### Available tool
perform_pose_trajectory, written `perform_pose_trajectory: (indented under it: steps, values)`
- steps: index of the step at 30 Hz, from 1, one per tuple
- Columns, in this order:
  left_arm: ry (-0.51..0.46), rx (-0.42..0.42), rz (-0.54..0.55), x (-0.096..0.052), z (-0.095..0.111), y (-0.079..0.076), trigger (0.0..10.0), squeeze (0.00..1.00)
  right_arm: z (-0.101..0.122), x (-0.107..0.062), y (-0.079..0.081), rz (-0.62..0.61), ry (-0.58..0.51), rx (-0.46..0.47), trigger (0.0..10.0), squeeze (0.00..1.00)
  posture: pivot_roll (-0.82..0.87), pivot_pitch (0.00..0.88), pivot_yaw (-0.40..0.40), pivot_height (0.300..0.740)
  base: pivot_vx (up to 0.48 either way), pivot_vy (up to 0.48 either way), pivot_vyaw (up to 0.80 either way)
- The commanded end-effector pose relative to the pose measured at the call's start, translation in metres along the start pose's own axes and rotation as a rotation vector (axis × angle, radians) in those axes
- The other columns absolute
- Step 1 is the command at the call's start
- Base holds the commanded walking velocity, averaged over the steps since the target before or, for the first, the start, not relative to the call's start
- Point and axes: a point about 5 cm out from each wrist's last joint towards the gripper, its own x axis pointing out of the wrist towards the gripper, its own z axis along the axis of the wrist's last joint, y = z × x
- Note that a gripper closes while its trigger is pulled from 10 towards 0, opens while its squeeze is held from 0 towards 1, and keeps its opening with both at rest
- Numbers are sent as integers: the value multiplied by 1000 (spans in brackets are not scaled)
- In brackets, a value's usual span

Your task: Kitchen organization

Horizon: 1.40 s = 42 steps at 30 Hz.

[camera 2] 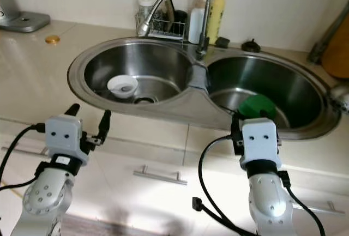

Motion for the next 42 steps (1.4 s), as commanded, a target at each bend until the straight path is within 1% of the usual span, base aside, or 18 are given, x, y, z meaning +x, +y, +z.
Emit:
perform_pose_trajectory:
  steps: [1,4,12,20,27,42]
  values:
    - [-2,-12,-12,-1,1,-2,10000,0,-1,1,-1,-6,6,-8,10000,0,102,0,-62,740,-255,0,0]
    - [0,-15,-13,0,1,-3,10000,0,-1,1,-1,-5,7,-9,10000,0,100,0,-62,740,-255,0,0]
    - [-3,-30,0,0,2,-2,10000,0,-2,1,-2,-4,12,-12,10000,0,98,0,-65,740,0,0,0]
    - [3,-42,0,0,2,-1,10000,0,-2,2,-2,-6,19,7,10000,0,94,0,-64,740,0,0,0]
    - [-1,-41,-4,0,2,-2,10000,0,-2,2,-3,-4,20,12,10000,0,94,0,-65,740,0,340,-800]
    - [-18,-30,-2,1,5,-1,10000,0,3,3,-4,-5,-3,23,10000,0,93,0,-66,740,0,0,-800]
